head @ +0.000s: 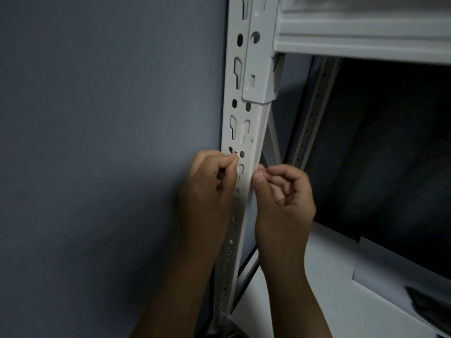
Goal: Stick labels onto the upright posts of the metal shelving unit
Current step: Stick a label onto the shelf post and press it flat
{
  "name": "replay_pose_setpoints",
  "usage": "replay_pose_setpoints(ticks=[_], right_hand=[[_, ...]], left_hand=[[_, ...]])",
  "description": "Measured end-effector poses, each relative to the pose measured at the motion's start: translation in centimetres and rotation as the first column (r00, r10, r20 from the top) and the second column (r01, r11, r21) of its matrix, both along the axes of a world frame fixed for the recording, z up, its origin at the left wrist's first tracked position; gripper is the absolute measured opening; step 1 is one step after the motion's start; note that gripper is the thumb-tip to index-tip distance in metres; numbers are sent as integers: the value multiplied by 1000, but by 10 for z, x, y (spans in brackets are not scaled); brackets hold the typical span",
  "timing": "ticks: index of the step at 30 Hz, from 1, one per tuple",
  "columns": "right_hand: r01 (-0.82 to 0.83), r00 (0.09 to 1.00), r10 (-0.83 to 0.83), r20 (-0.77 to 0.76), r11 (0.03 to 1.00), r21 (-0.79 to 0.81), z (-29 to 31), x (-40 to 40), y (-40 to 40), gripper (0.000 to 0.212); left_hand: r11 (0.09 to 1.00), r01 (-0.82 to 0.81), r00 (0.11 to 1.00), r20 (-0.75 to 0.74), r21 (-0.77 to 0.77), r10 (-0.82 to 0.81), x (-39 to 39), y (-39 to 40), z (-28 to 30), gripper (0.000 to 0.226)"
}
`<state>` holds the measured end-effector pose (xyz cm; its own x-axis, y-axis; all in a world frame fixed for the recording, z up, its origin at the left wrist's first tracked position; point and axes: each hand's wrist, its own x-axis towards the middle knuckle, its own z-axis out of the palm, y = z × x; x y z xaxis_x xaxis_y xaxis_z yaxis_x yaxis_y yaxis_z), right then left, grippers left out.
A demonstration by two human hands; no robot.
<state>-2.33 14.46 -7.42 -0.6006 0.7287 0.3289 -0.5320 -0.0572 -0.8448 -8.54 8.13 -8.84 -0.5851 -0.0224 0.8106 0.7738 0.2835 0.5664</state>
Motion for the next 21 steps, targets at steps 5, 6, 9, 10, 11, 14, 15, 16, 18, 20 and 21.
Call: replay_pose_setpoints(ticks=[5, 6, 9, 10, 11, 14, 15, 16, 18, 20, 21], right_hand=[[-14, 1000, 14, -1, 1000, -3, -3, -2, 2, 18], [-18, 1000, 18, -3, 1000, -2, -4, -2, 1, 17], [-11, 1000, 11, -1, 1000, 15, -5, -2, 1, 17], [-9, 1000, 9, -3, 1000, 17, -4, -1, 1, 18], [-11, 1000, 11, -5, 1000, 16, -5, -1, 1, 18], [-11, 1000, 11, 2, 1000, 6, -5, 1, 0, 19], [-7, 1000, 7, 7, 1000, 8, -5, 1, 0, 18], [-5, 1000, 5, 13, 1000, 13, -5, 2, -1, 18], [-6, 1000, 5, 19, 1000, 21, -5, 3, 0, 19], [-10, 1000, 9, 18, 1000, 19, -4, 3, 1, 19], [-11, 1000, 10, 18, 1000, 23, -4, 2, 1, 19]], left_hand=[[998, 32, 999, -3, 59, -32, 2, 6, 0, 18], [998, 38, 999, 17, 58, -39, 2, 7, 1, 18], [998, 22, 999, 46, 61, -25, 3, 9, 2, 14], [998, 17, 999, 50, 58, -20, 3, 9, 2, 9], [998, 16, 998, 59, 54, -19, 3, 9, 3, 5], [997, 43, 996, 77, 67, -48, 3, 7, 5, 11], [995, 62, 995, 79, 77, -68, 2, 6, 5, 12], [994, 79, 993, 79, 80, -85, 2, 4, 5, 12], [994, 96, 993, 68, 61, -100, 1, 1, 3, 10], [995, 97, 994, 44, 28, -98, 0, -1, 2, 7], [996, 92, 995, 30, 20, -93, 0, -1, 1, 7]])
